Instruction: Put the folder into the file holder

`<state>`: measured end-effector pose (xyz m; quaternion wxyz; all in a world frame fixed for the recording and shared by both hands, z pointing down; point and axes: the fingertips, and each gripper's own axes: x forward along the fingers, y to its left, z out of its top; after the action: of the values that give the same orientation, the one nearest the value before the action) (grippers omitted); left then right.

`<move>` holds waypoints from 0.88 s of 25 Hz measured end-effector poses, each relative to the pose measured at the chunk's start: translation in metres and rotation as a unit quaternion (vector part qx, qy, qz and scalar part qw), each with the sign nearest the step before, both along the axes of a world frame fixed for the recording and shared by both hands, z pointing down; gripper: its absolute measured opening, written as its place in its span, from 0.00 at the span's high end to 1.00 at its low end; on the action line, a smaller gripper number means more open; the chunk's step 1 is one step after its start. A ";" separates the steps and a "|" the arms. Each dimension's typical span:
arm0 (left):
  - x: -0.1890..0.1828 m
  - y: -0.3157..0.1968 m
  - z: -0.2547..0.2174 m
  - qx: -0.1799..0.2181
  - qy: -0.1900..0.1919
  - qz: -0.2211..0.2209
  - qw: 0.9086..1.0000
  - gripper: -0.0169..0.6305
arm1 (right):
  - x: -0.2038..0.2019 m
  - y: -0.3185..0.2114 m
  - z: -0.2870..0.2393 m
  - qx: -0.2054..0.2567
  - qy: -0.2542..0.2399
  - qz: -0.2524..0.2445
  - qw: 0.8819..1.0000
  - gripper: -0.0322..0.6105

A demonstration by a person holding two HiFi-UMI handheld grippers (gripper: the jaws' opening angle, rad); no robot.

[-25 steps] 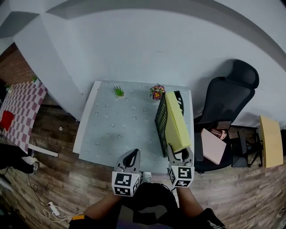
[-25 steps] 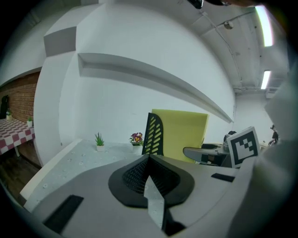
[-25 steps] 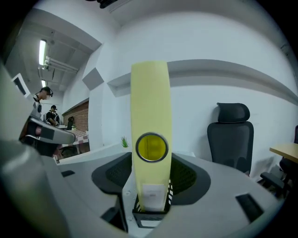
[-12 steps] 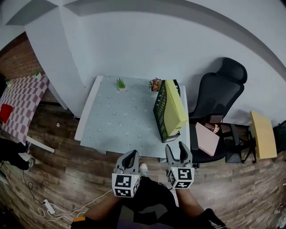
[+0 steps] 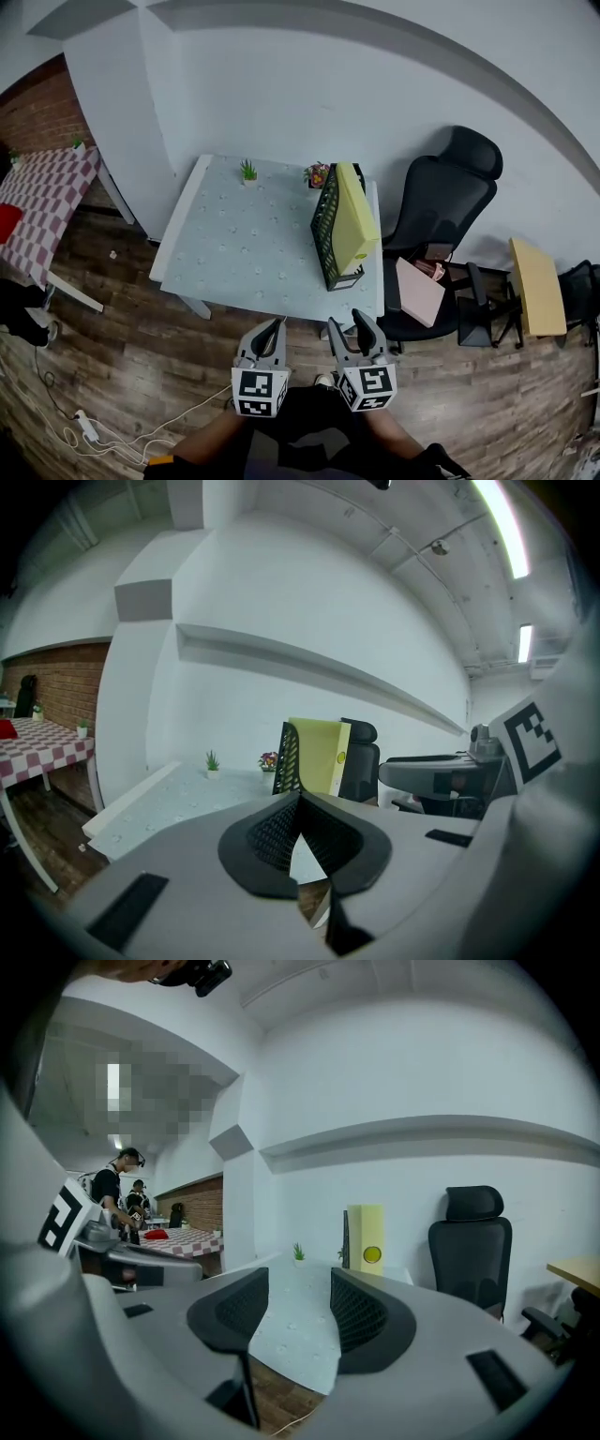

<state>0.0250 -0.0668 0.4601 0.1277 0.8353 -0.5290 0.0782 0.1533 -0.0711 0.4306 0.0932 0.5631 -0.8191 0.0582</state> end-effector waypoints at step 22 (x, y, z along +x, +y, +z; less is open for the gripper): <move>0.129 0.015 0.000 -0.017 -0.058 -0.052 0.997 0.97 | 0.101 0.015 0.009 -0.010 -0.050 -0.108 0.993 0.62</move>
<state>0.1538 -0.0516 0.4602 0.1149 0.7986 -0.5765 0.1290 0.2543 -0.0559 0.4400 0.0635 0.4667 -0.8781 0.0842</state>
